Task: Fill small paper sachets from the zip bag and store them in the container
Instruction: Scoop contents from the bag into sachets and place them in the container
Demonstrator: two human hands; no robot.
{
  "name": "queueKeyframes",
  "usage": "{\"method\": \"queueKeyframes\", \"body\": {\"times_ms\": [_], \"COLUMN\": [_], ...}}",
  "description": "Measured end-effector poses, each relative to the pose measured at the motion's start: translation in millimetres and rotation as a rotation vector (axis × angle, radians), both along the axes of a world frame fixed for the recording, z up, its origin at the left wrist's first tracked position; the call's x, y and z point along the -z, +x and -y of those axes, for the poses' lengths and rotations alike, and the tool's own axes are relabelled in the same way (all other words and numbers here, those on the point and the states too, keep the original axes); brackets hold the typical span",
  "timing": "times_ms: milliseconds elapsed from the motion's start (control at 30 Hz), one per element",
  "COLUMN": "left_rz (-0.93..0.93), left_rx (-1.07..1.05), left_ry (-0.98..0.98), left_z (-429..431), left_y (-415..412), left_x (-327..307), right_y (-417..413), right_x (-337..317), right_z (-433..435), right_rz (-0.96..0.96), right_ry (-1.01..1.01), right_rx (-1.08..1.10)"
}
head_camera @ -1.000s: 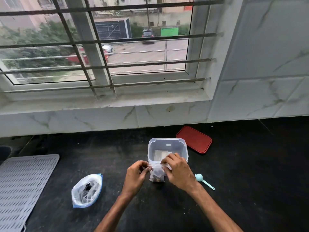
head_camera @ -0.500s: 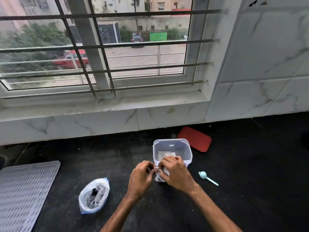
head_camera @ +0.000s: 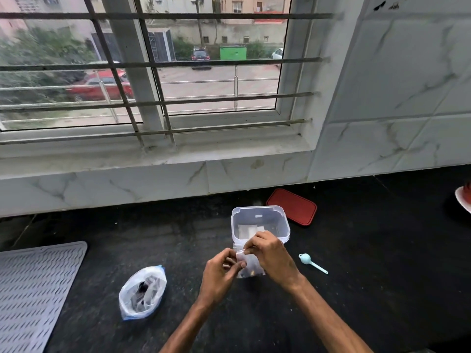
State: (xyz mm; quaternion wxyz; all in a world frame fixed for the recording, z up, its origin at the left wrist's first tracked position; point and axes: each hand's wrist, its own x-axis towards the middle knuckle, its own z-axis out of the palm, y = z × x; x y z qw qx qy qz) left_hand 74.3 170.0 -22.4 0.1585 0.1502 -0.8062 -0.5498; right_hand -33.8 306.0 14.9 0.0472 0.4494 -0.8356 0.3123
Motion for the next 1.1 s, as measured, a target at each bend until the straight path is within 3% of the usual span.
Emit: {"method": "queueKeyframes", "body": {"times_ms": [100, 233, 433, 633, 733, 900, 1100], "left_rz": [-0.041, -0.033, 0.075, 0.163, 0.189, 0.258, 0.315], "left_rx": [-0.059, -0.103, -0.148, -0.213, -0.219, -0.301, -0.29], "left_ry": [0.039, 0.067, 0.052, 0.054, 0.037, -0.049, -0.157], "left_z": [-2.6, -3.8, -8.0, -7.0, -9.4, -15.2, -12.6], "left_y": [1.1, 0.9, -10.7, -18.2, -23.8, -33.2, -37.0], "left_x": [-0.8, 5.3, 13.8, 27.9, 38.5, 43.7, 46.8], "right_y": [3.4, 2.0, 3.1, -11.4, -16.8, -25.0, -56.8], "right_x": [3.4, 9.3, 26.9, 42.7, 50.8, 51.8, 29.2], "right_z": [-4.9, -13.7, -13.9, -17.2, -22.0, -19.5, -11.6], "right_rz": [0.012, 0.104, 0.039, 0.221, 0.106, 0.049, -0.046], "right_ry": [0.029, -0.026, 0.068, 0.187, 0.339, 0.413, 0.233], "right_rx": [-0.046, 0.066, 0.128, 0.166, 0.217, 0.151, 0.108]}}
